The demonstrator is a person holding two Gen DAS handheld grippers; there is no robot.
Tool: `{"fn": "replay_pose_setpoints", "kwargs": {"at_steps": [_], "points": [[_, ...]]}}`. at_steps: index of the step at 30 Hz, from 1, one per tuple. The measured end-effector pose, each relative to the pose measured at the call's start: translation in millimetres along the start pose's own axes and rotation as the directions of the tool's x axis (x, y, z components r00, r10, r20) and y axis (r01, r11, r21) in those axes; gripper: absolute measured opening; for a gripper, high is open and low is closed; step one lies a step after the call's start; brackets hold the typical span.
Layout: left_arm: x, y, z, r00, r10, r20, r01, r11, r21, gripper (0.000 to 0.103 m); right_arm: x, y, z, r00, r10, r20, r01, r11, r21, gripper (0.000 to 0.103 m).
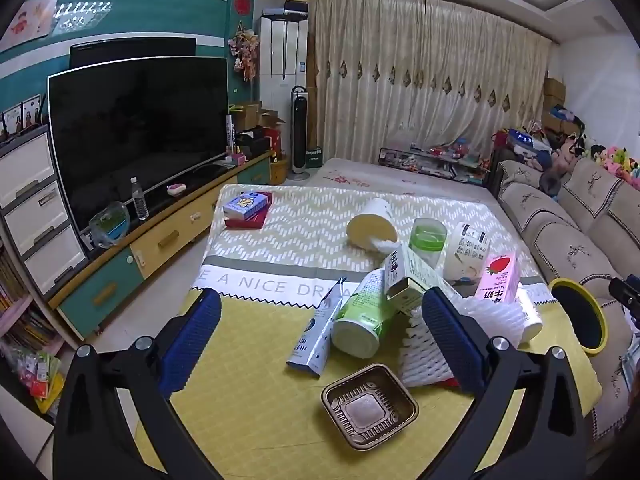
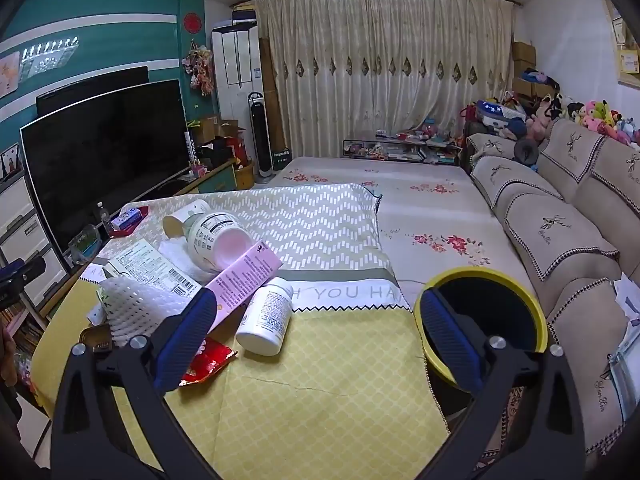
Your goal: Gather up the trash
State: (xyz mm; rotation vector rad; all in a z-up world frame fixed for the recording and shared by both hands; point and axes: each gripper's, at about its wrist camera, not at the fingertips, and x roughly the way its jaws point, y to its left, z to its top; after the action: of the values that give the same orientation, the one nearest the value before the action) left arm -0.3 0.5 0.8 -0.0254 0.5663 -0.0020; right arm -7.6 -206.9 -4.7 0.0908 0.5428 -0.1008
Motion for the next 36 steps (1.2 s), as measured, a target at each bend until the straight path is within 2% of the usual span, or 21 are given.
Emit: {"fn": "replay_pose_setpoints", "kwargs": {"at_steps": [5, 9, 19, 36], "points": [[-1.3, -5.1, 3.7, 1.000, 0.012, 0.022, -0.012, 1.000, 0.000, 0.099, 1.0, -0.4, 1.4, 1.000, 0.001, -0.004, -0.001, 1.000, -0.001, 0.097], [-13.4, 11.3, -0.2, 0.998, -0.024, 0.050, 0.026, 0.999, -0.036, 0.099, 4.4, 1.5, -2.7, 1.000, 0.006, -0.007, -0.006, 1.000, 0.000, 0.097], [-1.2, -2.4, -6.8, 1.000, -0.017, 0.013, 0.017, 1.000, 0.019, 0.099, 14.2, 2.9, -4.0, 1.000, 0.007, -0.025, -0.007, 1.000, 0.003, 0.097], [3.0, -7.0, -8.6, 1.000, -0.018, -0.005, 0.018, 0.999, 0.032, 0.099, 14.6, 2.6, -2.7, 0.999, 0.014, -0.034, -0.014, 1.000, 0.003, 0.097]]}}
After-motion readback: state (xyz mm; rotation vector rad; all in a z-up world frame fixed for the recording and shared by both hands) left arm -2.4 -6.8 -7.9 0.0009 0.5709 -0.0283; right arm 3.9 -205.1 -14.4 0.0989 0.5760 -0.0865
